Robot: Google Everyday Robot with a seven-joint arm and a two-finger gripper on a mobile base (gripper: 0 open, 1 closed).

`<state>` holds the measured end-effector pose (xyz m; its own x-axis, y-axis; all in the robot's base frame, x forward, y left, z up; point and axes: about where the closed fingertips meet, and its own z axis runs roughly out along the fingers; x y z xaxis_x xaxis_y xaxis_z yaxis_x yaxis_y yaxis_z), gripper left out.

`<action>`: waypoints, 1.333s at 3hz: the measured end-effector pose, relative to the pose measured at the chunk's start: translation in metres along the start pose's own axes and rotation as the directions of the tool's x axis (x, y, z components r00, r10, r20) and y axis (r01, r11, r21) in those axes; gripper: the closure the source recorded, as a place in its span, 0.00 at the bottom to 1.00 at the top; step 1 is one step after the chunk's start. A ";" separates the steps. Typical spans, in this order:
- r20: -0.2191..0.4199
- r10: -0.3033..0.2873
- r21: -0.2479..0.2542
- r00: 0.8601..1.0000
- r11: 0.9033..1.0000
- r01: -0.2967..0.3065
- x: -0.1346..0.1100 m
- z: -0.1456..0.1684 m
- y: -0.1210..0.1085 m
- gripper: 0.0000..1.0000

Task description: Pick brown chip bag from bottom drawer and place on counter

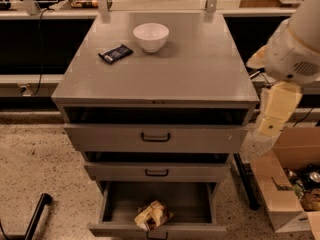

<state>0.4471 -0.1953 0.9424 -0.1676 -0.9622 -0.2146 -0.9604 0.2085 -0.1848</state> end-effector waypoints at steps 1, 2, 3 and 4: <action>0.094 -0.155 -0.056 0.983 0.985 0.160 -0.044 0.046 0.028 0.00; 0.240 -0.320 -0.038 0.917 0.940 0.338 -0.097 0.086 0.082 0.00; 0.274 -0.383 -0.022 0.882 0.915 0.403 -0.108 0.113 0.101 0.00; 0.250 -0.399 -0.030 0.882 0.908 0.419 -0.112 0.111 0.103 0.00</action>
Offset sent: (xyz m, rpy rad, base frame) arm -0.0998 0.2056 -0.1501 0.2684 -0.2185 0.8983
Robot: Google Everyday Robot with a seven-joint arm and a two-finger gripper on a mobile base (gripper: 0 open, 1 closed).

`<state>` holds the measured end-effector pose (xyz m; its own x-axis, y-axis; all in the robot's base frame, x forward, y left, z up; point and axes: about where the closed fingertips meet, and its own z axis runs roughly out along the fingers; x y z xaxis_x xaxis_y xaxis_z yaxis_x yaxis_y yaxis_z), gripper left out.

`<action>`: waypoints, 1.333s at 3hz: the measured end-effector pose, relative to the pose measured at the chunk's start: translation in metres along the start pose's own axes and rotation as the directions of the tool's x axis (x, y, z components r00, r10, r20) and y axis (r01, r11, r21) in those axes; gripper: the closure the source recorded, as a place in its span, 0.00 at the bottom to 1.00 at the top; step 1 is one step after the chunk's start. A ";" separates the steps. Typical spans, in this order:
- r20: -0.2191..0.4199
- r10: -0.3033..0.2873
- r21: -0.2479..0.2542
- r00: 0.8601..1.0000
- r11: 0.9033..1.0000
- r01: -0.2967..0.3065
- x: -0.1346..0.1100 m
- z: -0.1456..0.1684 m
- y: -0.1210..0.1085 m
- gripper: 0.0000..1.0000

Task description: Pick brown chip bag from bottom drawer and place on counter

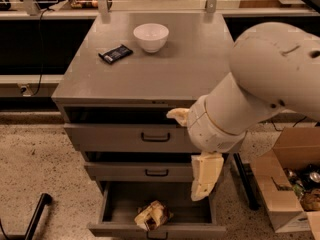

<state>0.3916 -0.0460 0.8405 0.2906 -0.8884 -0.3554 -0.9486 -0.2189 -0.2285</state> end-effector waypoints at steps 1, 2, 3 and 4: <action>0.031 -0.120 -0.062 0.992 0.991 0.122 -0.006 0.059 0.006 0.00; 0.078 -0.327 -0.081 0.942 0.940 0.333 0.005 0.143 0.022 0.00; 0.082 -0.403 -0.039 0.912 0.913 0.407 0.006 0.153 0.015 0.00; 0.081 -0.403 -0.040 0.912 0.913 0.407 0.006 0.153 0.015 0.00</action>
Offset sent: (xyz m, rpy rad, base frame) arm 0.0021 0.0721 -0.2468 -0.0093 -0.2096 0.7656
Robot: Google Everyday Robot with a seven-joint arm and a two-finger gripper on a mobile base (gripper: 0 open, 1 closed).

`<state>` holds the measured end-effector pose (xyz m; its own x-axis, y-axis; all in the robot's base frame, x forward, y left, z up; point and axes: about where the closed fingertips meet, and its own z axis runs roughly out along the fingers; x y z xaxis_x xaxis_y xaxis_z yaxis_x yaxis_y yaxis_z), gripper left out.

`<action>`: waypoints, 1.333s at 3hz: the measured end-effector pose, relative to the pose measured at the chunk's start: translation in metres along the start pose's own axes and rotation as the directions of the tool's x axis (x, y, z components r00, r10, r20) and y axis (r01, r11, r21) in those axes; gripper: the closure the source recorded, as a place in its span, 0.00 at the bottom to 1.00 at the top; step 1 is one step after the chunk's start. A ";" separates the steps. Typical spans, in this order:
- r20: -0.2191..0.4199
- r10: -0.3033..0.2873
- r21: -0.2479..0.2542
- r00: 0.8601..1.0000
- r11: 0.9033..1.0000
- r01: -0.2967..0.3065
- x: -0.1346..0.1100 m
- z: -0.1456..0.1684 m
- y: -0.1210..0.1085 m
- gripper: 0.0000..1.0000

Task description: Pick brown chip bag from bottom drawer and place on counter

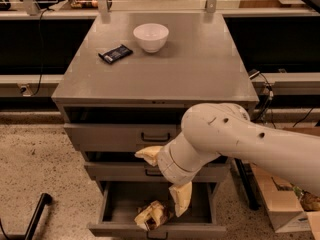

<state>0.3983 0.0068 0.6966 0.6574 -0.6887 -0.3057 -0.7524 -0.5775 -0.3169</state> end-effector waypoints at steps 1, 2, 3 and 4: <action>0.009 -0.012 -0.085 1.000 0.996 0.012 0.017 0.037 0.005 0.00; 0.032 -0.096 -0.191 0.995 0.977 0.100 0.055 0.116 0.044 0.00; 0.014 -0.194 -0.192 0.981 0.962 0.193 0.087 0.182 0.078 0.00; -0.009 -0.238 -0.157 0.971 0.960 0.234 0.095 0.189 0.070 0.00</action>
Offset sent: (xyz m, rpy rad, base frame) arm 0.0162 -0.0298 -0.2890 -0.1376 0.0681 0.3638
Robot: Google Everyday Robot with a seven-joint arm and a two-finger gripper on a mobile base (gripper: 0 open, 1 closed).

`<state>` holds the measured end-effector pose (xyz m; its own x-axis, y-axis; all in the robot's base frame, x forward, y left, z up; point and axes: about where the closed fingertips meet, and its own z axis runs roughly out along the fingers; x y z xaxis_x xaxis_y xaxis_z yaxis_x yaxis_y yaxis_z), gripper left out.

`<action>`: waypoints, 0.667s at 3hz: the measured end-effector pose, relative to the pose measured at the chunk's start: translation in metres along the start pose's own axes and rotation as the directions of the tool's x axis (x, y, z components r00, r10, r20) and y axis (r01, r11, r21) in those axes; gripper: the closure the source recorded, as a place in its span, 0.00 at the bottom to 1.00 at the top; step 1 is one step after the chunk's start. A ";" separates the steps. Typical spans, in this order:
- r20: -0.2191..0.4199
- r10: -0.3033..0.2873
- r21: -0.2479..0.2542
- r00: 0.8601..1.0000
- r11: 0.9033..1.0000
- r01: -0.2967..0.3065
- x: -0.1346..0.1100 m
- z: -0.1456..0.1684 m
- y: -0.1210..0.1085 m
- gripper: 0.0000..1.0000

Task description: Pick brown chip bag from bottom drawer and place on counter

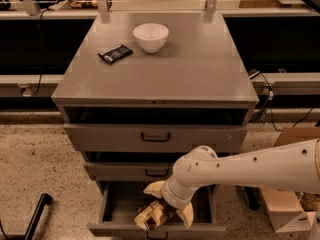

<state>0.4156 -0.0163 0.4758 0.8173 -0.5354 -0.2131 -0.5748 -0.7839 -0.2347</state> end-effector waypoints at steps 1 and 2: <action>0.005 0.004 -0.005 1.000 1.000 -0.004 -0.001 0.000 0.001 0.00; 0.020 -0.008 0.011 1.000 1.000 0.008 0.006 0.025 -0.005 0.00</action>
Offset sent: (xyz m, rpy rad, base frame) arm 0.0276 0.0272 -0.0739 0.0714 0.0014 0.0354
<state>0.4222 -0.0081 0.4524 0.8210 -0.5224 -0.2302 -0.5685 -0.7849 -0.2464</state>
